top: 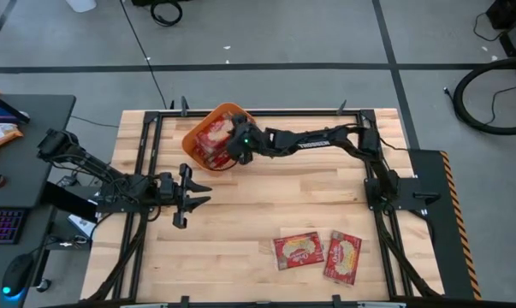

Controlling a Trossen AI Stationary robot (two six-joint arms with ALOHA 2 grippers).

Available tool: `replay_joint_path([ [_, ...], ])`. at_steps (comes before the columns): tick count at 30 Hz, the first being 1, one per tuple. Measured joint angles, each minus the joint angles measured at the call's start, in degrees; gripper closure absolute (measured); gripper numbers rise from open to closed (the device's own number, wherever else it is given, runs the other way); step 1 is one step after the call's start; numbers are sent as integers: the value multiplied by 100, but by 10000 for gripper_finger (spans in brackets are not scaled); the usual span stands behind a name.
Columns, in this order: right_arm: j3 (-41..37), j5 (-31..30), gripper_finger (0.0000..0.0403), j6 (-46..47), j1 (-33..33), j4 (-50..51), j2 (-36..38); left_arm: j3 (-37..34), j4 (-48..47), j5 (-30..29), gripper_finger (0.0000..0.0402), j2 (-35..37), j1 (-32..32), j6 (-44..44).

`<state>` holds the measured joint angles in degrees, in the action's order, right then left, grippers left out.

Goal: Sort popcorn bags into baskets
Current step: Put the red popcorn bag into the orange bin

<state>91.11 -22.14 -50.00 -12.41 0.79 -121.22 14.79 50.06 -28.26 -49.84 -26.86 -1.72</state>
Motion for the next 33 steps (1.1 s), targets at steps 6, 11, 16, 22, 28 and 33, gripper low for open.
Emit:
replay_joint_path([
  [6,13,545,260,1658,519,2005,723,0,-90,1,285,0,1,-7],
  [11,9,2094,261,2735,1093,3553,978,0,-110,0,285,0,1,-11],
  [16,-240,2670,262,3091,1965,4255,984,0,-107,1,285,0,1,-5],
  [22,-850,2724,262,3514,3018,4109,980,0,-107,1,285,0,1,-2],
  [28,-1237,2690,262,4534,3631,4087,979,0,-102,1,285,0,1,-1],
  [33,-1482,2623,263,5264,3885,4484,1016,0,-101,3,285,0,1,0],
])
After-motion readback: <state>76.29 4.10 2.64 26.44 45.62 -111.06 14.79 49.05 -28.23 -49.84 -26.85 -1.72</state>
